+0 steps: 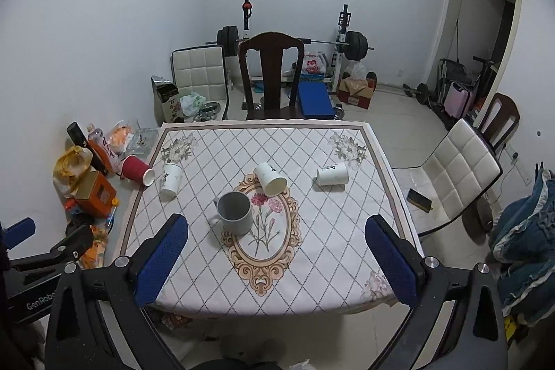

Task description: Flip cup upright

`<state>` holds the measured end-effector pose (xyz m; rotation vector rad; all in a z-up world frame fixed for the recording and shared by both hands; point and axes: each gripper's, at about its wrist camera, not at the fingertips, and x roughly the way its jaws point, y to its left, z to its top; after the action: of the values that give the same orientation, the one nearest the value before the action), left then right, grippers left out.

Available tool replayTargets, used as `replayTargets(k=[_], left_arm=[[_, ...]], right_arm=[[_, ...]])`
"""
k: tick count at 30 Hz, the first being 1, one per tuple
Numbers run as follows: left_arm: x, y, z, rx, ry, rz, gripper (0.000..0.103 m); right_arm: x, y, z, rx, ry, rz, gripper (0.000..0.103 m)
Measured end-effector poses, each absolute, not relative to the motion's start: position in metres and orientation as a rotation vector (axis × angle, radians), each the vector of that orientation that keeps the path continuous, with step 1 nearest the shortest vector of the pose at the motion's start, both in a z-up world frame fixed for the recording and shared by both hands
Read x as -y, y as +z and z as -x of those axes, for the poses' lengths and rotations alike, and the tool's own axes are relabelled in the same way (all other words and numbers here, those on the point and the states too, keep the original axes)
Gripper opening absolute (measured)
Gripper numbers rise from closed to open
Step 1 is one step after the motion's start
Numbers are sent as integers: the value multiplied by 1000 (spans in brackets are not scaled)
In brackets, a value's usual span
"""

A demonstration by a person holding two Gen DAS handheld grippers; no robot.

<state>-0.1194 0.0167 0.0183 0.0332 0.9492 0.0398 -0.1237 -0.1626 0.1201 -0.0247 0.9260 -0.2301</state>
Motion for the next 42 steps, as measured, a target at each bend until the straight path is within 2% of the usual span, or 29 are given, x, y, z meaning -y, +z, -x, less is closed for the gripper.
replayTargets(k=[42], left_arm=[[-27, 24, 134, -950, -1, -67, 103]], right_arm=[[158, 111, 138, -992, -255, -11, 103]])
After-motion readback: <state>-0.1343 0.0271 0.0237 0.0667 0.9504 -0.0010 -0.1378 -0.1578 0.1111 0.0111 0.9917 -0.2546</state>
